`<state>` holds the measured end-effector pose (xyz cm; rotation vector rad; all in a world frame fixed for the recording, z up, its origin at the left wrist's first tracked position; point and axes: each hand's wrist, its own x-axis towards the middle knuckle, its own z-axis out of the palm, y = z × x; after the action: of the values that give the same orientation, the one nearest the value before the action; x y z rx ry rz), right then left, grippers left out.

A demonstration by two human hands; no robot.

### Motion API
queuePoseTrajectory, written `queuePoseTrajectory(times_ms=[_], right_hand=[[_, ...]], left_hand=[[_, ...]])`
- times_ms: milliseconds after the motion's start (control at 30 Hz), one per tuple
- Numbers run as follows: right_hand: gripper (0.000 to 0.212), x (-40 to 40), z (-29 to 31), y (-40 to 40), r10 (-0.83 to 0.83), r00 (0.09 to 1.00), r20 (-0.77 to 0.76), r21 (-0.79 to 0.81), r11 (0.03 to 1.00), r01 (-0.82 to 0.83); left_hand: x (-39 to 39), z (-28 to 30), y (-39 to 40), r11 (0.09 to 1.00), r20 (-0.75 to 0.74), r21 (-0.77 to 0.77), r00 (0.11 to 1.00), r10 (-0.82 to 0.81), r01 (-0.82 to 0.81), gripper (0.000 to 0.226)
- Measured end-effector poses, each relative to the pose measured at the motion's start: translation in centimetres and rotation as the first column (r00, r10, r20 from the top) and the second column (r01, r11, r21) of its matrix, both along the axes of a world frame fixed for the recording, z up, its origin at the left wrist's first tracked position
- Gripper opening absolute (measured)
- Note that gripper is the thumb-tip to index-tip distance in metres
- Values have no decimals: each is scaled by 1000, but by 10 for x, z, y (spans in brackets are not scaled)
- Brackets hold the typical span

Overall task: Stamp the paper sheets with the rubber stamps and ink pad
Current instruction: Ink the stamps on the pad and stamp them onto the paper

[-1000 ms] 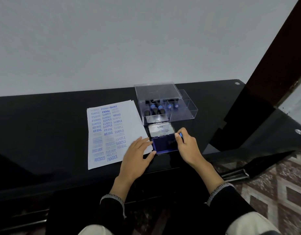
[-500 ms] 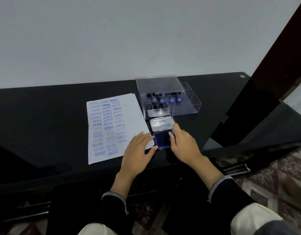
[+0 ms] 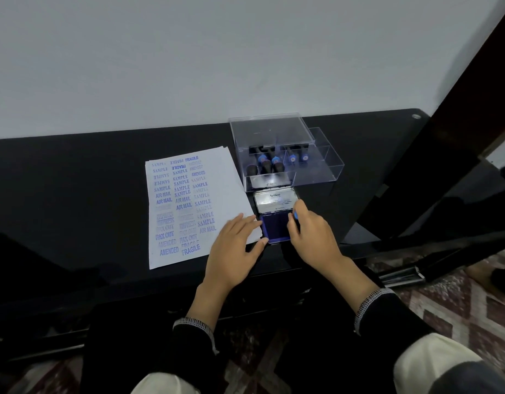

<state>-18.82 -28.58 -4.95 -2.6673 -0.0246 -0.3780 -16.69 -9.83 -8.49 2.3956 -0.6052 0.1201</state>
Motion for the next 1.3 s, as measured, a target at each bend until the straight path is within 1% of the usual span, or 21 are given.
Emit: queuePoseTrajectory(times_ms=[67,200,267,433,467,567,633,900,1000,1067,1300], right_hand=[[8,1,-1,1,-9,1000,2,-32,999,9],[16,1,1,0,-10,1000,10,95,995,9],[18,1,2,-1,-13,1000,10,115,993,11],[11,0,1,2,-16,1000,9,-16,1000,16],[12,0,1,2,-19,1000,12,-5,1000,19],[18,1,1,1,-16,1000,7,97,995,15],[18,2,2,-1,-7,1000,-7,121,993,8],[12,4,2,0,-2,1000,2,-5,1000,2],[18,4,2,-1,-3,1000,12,59,998,2],[18,5,4,-2,-1,1000,1,84,996,1],[14,16,7,-5,7,998,-60,52,999,-4]], left_hand=[[0,0,0,1000,0,-2,1000,3,-3,45],[-1,1,0,1000,-11,1,1000,7,-7,45],[0,1,0,1000,-15,3,1000,7,-7,45],[-1,2,0,1000,-24,6,1000,6,-6,46],[-1,2,0,1000,-25,5,1000,6,-6,46],[0,3,-1,1000,-25,11,1000,8,-7,46],[0,3,-1,1000,-23,14,1000,12,-11,46],[0,2,-1,1000,-21,4,1000,13,-13,45],[-1,2,-1,1000,-22,-5,1000,13,-13,45],[-1,2,-1,1000,-21,-3,1000,14,-14,45],[-1,3,-1,1000,-22,10,1000,10,-9,46]])
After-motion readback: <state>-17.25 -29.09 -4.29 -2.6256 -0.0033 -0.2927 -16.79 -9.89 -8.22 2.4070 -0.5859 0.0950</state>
